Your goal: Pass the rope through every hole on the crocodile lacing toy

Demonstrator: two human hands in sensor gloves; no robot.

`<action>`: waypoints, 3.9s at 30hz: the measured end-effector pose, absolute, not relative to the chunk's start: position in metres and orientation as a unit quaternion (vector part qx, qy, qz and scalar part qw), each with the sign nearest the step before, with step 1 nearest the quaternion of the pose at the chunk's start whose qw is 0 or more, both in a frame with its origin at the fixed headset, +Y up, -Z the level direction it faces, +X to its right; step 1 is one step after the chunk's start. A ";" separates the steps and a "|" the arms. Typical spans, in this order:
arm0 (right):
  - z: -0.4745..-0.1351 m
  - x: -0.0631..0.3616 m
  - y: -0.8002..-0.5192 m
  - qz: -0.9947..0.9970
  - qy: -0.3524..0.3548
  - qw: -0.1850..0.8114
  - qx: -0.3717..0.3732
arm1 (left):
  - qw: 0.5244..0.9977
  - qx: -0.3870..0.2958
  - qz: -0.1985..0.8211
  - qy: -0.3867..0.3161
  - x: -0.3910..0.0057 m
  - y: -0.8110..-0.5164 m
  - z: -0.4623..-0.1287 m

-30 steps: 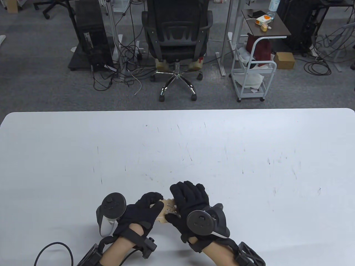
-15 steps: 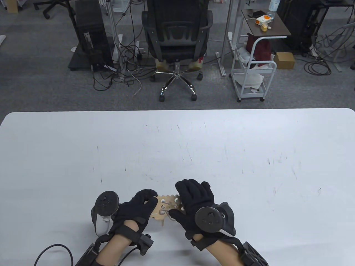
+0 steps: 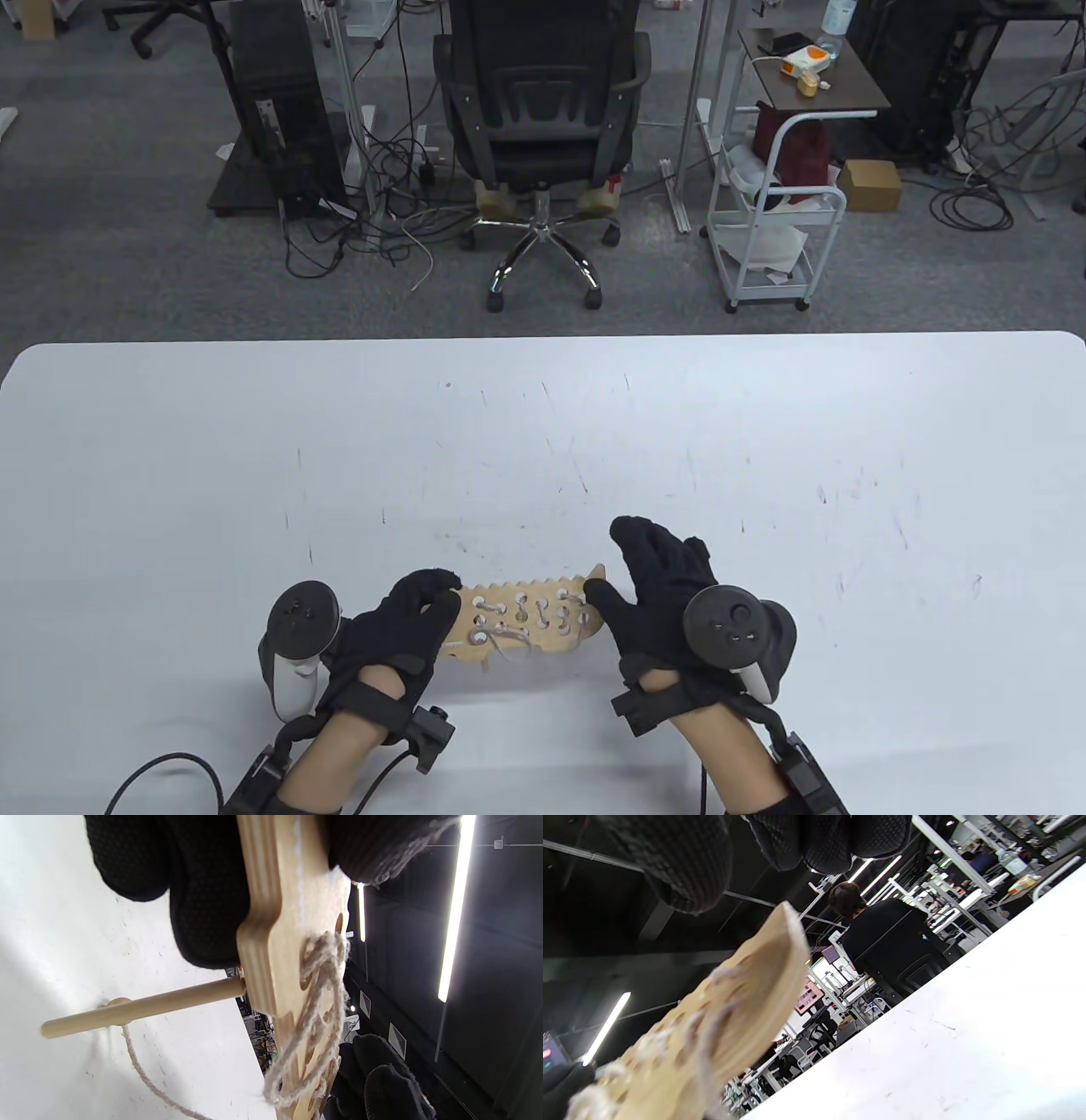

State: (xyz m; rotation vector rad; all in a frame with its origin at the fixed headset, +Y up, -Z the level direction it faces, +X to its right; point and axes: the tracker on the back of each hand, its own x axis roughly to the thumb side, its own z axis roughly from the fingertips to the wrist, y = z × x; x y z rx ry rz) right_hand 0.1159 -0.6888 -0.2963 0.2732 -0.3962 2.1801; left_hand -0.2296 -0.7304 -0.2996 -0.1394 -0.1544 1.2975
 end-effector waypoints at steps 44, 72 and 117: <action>-0.302 0.041 -0.754 0.777 0.150 0.556 0.254 | 0.709 -0.097 0.687 -0.127 -0.222 -0.723 -0.296; -0.301 0.042 -0.754 0.751 0.128 0.596 0.253 | 0.704 -0.080 0.698 -0.109 -0.227 -0.723 -0.297; -0.336 0.128 -0.752 0.726 0.017 0.683 0.079 | 0.701 -0.064 0.705 -0.079 -0.241 -0.725 -0.302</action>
